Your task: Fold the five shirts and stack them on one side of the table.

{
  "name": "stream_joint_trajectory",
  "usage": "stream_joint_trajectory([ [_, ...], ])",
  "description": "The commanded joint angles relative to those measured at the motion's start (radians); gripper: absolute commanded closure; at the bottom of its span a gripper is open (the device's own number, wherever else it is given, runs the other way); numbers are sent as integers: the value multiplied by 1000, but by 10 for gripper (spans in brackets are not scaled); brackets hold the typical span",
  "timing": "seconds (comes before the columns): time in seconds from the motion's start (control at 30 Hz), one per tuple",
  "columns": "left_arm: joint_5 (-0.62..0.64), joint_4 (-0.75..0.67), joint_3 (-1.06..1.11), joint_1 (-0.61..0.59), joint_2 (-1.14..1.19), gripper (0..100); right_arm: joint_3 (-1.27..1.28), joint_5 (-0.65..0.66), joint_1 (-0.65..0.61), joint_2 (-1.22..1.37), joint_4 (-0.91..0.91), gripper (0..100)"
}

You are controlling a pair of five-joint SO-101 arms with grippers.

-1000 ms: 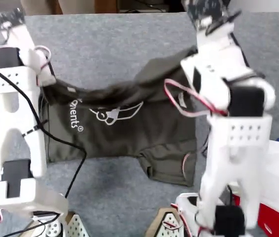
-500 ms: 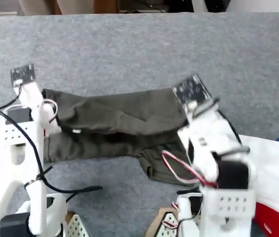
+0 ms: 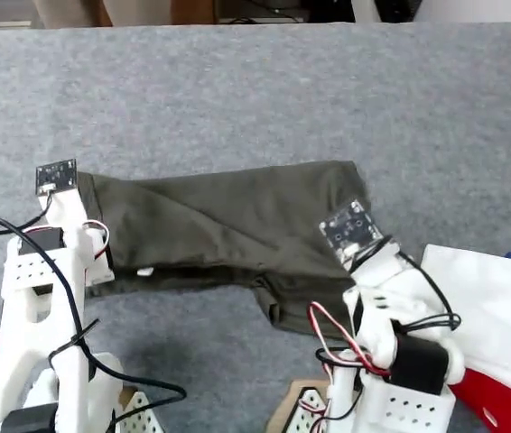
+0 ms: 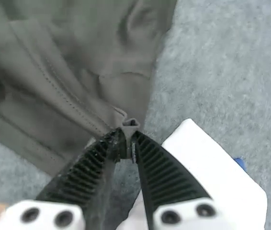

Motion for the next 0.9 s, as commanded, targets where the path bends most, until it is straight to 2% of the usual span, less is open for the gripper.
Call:
stream_joint_trajectory([
  [0.0, -23, -14, 5, -8, -19, 981, 12, 54, 10, -21, 8, 995],
  [0.1, -25, -11, 5, -14, -19, 981, 27, 100, 4, -22, 15, 994],
  [0.2, -94, 41, -11, -6, -28, 979, 35, 144, 4, -22, 25, 982],
  [0.37, -249, 218, -129, -17, -28, 977, 30, 215, -12, -22, 51, 808],
  [0.43, -279, 299, -192, -17, -28, 940, 24, 212, -25, -22, 46, 748],
  [0.53, -299, 413, -284, -17, -28, 815, 1, 210, -30, -22, 35, 716],
  [0.6, -299, 485, -354, -29, -30, 749, -13, 210, -27, -22, 8, 726],
  [0.67, -299, 503, -454, -55, -28, 746, -25, 210, -22, -13, -31, 751],
  [0.77, -296, 427, -589, -64, -18, 751, -13, 175, -28, -5, -146, 883],
  [0.83, -230, 341, -614, -49, -18, 785, 13, 158, -58, 38, -235, 984],
  [0.87, -181, 281, -605, -28, -16, 822, 21, 153, -74, 77, -269, 995],
])
